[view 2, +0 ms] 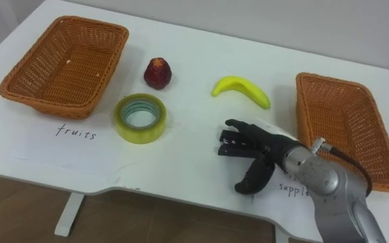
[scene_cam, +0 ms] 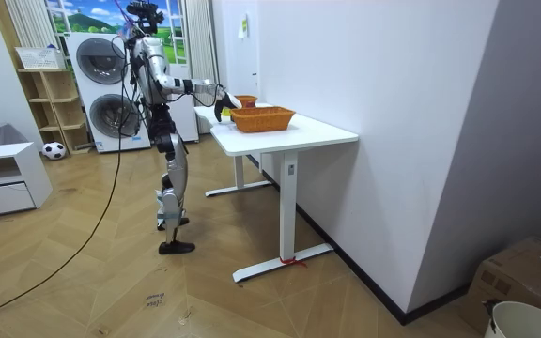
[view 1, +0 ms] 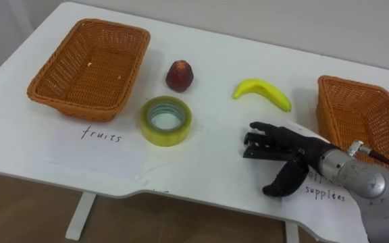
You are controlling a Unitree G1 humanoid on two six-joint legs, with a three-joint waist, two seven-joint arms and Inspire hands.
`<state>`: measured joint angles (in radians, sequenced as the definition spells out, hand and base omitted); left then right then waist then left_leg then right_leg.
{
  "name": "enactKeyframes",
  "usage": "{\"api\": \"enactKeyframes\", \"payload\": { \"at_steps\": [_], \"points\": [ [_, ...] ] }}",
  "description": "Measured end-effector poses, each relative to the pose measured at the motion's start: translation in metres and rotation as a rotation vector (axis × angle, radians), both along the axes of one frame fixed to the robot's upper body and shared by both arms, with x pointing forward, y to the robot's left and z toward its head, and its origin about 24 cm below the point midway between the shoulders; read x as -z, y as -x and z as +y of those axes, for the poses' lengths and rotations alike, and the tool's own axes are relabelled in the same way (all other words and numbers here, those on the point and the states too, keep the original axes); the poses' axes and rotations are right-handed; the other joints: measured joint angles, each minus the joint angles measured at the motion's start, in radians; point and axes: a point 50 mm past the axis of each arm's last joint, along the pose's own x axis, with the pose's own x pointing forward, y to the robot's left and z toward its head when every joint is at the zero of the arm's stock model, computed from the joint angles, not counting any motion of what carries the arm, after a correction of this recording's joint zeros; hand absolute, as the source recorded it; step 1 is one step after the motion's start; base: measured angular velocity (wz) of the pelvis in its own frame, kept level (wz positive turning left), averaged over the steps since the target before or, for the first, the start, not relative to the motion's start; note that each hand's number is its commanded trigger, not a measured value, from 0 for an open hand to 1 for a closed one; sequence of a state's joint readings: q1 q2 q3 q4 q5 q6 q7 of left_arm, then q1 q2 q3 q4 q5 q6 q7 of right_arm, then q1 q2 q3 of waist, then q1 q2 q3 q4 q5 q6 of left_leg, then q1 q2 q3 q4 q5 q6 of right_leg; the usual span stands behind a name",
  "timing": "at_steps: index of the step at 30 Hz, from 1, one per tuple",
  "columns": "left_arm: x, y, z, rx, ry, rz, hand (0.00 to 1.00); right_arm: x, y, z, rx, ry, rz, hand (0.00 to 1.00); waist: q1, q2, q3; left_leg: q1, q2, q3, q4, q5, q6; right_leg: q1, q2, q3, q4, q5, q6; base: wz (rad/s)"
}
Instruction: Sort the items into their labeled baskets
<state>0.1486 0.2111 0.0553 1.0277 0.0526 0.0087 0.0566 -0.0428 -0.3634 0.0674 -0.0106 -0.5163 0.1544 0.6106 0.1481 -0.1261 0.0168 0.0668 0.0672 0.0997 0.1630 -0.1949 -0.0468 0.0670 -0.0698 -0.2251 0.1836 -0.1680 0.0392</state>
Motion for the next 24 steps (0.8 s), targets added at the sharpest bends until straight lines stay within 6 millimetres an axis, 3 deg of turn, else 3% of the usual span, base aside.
{"api": "enactKeyframes", "payload": {
  "at_steps": [7, 19, 24],
  "points": [
    [0.000, -0.001, -0.001, 0.003, 0.008, 0.000, 0.00, -0.004, -0.016, 0.008, 0.004, -0.026, -0.025, 0.00, 0.004, 0.002, 0.0014, -0.001, 0.000, -0.002, -0.001, 0.000, 0.000, 0.000, 0.000, 0.000, -0.001, 0.000, 0.000, 0.00],
    [0.000, -0.001, -0.001, 0.003, 0.026, -0.001, 0.00, -0.001, -0.019, 0.012, 0.006, -0.032, -0.027, 0.00, 0.026, 0.000, 0.0003, -0.002, -0.002, -0.021, 0.000, 0.001, 0.001, 0.002, 0.000, -0.001, -0.002, 0.000, 0.000, 0.03],
    [0.001, 0.002, 0.000, -0.010, 0.014, 0.015, 0.00, 0.009, -0.022, 0.007, 0.037, -0.041, 0.012, 0.00, 0.024, -0.004, -0.0015, -0.001, -0.003, -0.022, 0.001, 0.001, 0.002, 0.006, -0.001, -0.001, -0.002, 0.000, 0.000, 0.00]
  ]
}}
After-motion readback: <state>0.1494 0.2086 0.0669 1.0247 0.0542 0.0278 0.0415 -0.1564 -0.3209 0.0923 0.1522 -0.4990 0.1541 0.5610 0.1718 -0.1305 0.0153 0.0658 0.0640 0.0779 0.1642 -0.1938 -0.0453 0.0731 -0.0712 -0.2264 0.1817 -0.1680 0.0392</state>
